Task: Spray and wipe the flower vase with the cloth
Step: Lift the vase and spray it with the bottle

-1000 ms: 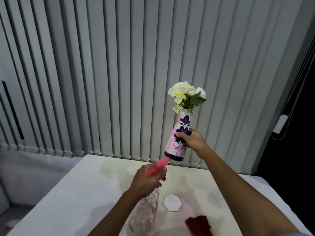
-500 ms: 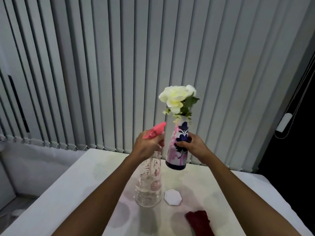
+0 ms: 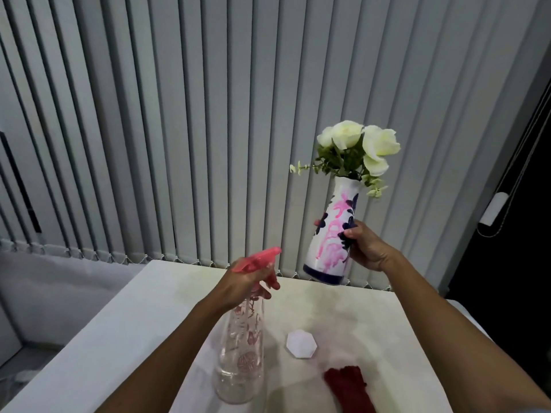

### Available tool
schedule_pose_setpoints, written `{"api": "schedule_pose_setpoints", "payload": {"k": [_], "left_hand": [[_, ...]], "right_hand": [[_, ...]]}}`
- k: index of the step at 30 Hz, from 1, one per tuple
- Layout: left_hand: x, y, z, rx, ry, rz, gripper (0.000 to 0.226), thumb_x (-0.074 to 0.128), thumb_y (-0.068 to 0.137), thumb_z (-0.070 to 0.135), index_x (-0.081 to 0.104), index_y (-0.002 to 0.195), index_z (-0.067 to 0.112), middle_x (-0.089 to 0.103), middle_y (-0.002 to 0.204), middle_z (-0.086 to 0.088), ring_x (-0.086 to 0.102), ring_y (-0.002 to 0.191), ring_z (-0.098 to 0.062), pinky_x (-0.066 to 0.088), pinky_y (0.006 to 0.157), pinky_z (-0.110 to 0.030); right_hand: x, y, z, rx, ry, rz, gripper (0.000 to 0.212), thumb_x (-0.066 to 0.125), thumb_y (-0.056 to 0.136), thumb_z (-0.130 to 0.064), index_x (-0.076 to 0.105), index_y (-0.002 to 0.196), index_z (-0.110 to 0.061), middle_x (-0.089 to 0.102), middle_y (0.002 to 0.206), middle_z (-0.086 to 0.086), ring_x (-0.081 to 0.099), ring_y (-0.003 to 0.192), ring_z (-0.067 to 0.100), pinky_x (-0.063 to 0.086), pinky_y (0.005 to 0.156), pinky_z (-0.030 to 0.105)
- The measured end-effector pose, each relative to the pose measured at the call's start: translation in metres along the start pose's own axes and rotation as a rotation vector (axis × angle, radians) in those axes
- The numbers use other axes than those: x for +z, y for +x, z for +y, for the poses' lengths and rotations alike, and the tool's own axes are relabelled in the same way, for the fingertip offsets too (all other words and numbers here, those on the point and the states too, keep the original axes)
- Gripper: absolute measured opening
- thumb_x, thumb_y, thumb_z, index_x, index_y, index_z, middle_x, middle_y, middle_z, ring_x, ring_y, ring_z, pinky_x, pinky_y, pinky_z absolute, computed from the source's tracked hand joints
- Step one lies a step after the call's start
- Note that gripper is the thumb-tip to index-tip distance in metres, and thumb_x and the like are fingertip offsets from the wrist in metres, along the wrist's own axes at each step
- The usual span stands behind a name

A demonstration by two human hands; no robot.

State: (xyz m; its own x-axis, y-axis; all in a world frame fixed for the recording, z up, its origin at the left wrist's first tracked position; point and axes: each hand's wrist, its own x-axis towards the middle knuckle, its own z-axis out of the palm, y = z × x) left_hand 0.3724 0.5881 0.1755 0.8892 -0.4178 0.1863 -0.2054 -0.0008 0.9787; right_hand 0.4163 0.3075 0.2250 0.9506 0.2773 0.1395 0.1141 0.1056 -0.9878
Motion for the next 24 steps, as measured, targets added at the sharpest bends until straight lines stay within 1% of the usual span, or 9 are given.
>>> {"api": "schedule_pose_setpoints", "payload": {"k": [2, 4, 5, 7, 10, 12, 16, 20, 24], "left_hand": [[0.002, -0.002, -0.005, 0.001, -0.009, -0.018, 0.034, 0.051, 0.097, 0.015, 0.055, 0.128, 0.028, 0.063, 0.074, -0.015, 0.064, 0.056, -0.018, 0.045, 0.05, -0.022], [0.002, -0.002, -0.012, -0.007, -0.011, -0.02, 0.033, 0.056, 0.094, 0.017, 0.059, 0.124, 0.03, 0.061, 0.065, -0.011, 0.058, 0.052, -0.023, 0.04, 0.048, -0.024], [0.002, -0.003, -0.016, -0.01, -0.014, -0.01, 0.032, 0.058, 0.093, 0.017, 0.061, 0.121, 0.032, 0.06, 0.063, -0.01, 0.057, 0.052, -0.024, 0.04, 0.048, -0.025], [0.002, -0.003, -0.023, -0.013, -0.009, 0.04, 0.032, 0.058, 0.094, 0.013, 0.063, 0.119, 0.032, 0.06, 0.065, -0.01, 0.057, 0.054, -0.023, 0.044, 0.05, -0.025], [-0.003, -0.003, -0.038, -0.037, 0.049, 0.145, 0.035, 0.055, 0.095, 0.01, 0.059, 0.127, 0.02, 0.062, 0.072, -0.011, 0.059, 0.056, -0.014, 0.047, 0.051, -0.022], [-0.009, -0.001, -0.05, -0.05, 0.151, 0.261, 0.032, 0.057, 0.095, 0.017, 0.062, 0.126, 0.019, 0.068, 0.074, -0.009, 0.062, 0.056, -0.014, 0.049, 0.055, -0.022], [-0.02, -0.001, -0.081, -0.062, 0.276, 0.453, 0.013, 0.058, 0.086, 0.045, 0.065, 0.097, 0.048, 0.074, 0.081, -0.002, 0.069, 0.067, -0.018, 0.053, 0.066, -0.032], [-0.026, 0.008, -0.105, -0.11, 0.422, 0.557, 0.034, 0.053, 0.092, 0.045, 0.059, 0.124, 0.036, 0.071, 0.08, -0.008, 0.066, 0.074, -0.024, 0.05, 0.073, -0.035], [-0.037, 0.012, -0.108, -0.079, 0.491, 0.637, 0.032, 0.05, 0.094, 0.044, 0.06, 0.117, 0.025, 0.065, 0.076, -0.011, 0.06, 0.075, -0.028, 0.04, 0.069, -0.031]], "right_hand": [[0.0, 0.003, 0.003, 0.016, -0.004, 0.061, 0.08, 0.079, 0.053, -0.022, 0.05, 0.122, 0.006, 0.063, 0.117, 0.023, 0.06, 0.106, 0.034, 0.05, 0.097, 0.043], [0.001, 0.005, 0.006, 0.029, -0.02, 0.137, 0.055, 0.077, 0.058, -0.016, 0.057, 0.108, -0.003, 0.071, 0.093, 0.01, 0.067, 0.083, 0.02, 0.057, 0.072, 0.028], [0.004, 0.006, 0.008, 0.035, -0.037, 0.161, 0.042, 0.075, 0.065, -0.009, 0.059, 0.103, -0.007, 0.07, 0.088, 0.007, 0.067, 0.076, 0.016, 0.057, 0.065, 0.024], [0.01, 0.007, 0.015, 0.053, -0.108, 0.215, 0.027, 0.069, 0.079, 0.002, 0.06, 0.1, -0.012, 0.067, 0.091, 0.009, 0.067, 0.074, 0.016, 0.057, 0.065, 0.024], [0.02, 0.012, 0.038, 0.071, -0.271, 0.313, 0.031, 0.075, 0.075, -0.002, 0.062, 0.1, -0.015, 0.069, 0.096, 0.009, 0.067, 0.079, 0.018, 0.056, 0.065, 0.022], [0.024, 0.013, 0.058, 0.084, -0.35, 0.379, 0.039, 0.082, 0.07, -0.008, 0.062, 0.103, -0.014, 0.069, 0.096, 0.004, 0.067, 0.08, 0.016, 0.055, 0.068, 0.022], [0.027, 0.01, 0.109, 0.154, -0.437, 0.494, 0.052, 0.088, 0.061, -0.017, 0.062, 0.106, -0.02, 0.069, 0.095, -0.003, 0.068, 0.088, 0.02, 0.055, 0.082, 0.034], [0.027, 0.003, 0.158, 0.193, -0.521, 0.574, 0.053, 0.087, 0.06, -0.02, 0.062, 0.107, -0.019, 0.07, 0.102, 0.001, 0.066, 0.091, 0.02, 0.054, 0.085, 0.034], [0.028, -0.008, 0.187, 0.238, -0.554, 0.578, 0.057, 0.086, 0.059, -0.026, 0.059, 0.109, -0.021, 0.071, 0.105, 0.0, 0.066, 0.091, 0.02, 0.055, 0.086, 0.038]]}}
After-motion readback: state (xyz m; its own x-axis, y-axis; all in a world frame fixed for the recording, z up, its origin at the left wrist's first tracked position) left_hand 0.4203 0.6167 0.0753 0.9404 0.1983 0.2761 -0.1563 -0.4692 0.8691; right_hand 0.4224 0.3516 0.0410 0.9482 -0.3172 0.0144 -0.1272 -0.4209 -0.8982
